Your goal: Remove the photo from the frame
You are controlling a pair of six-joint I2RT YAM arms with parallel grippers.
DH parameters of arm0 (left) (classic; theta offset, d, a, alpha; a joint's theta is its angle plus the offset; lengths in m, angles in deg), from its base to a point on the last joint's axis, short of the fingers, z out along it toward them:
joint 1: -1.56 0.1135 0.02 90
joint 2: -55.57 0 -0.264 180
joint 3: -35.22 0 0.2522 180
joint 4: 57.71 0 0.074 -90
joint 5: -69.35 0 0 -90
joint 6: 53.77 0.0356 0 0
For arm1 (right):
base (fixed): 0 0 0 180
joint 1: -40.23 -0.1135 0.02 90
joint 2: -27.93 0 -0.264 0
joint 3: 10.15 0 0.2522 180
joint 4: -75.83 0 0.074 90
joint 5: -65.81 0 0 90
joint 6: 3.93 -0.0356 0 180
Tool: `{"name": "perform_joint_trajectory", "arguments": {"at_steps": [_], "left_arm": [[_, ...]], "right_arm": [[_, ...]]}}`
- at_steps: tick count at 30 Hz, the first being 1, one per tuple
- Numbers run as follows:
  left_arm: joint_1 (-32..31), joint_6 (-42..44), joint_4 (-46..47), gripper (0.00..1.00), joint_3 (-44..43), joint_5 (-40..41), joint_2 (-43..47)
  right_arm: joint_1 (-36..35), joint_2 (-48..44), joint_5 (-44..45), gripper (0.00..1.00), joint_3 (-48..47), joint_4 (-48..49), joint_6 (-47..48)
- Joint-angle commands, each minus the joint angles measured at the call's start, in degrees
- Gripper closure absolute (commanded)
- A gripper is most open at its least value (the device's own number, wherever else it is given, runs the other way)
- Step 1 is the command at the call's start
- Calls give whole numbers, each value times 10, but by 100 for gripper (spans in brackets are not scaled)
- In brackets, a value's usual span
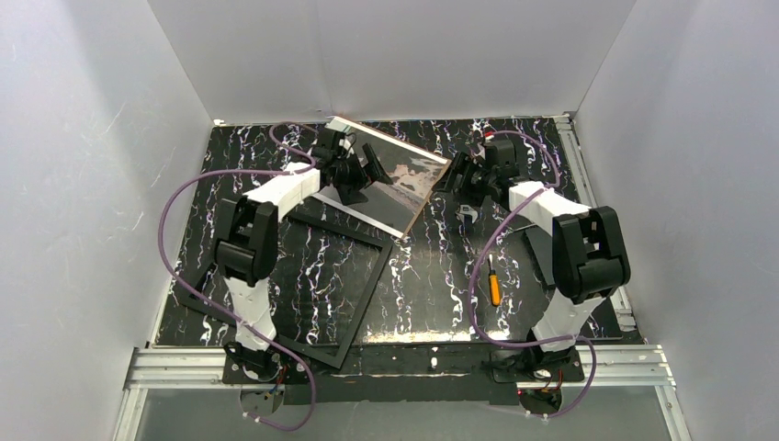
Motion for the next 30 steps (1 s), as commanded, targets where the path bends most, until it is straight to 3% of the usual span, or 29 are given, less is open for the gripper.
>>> {"name": "perform_joint_trajectory", "arguments": {"at_steps": [1,6,14,30], "left_arm": [[9,24,-50,4,-89,-55,-54],[15,27,-64,5,-130,-64,-103],[17,31,-77,5,-125,-54,-124],[36,-13,-152,5,-84,2,-131]], "right_arm": [[-3,28,-27,19,-4,87,-59],[0,42,-12,23,-1,110,-65],[12,96,-12,33,-53,124,-57],[46,255,19,46,-294,44,-26]]}}
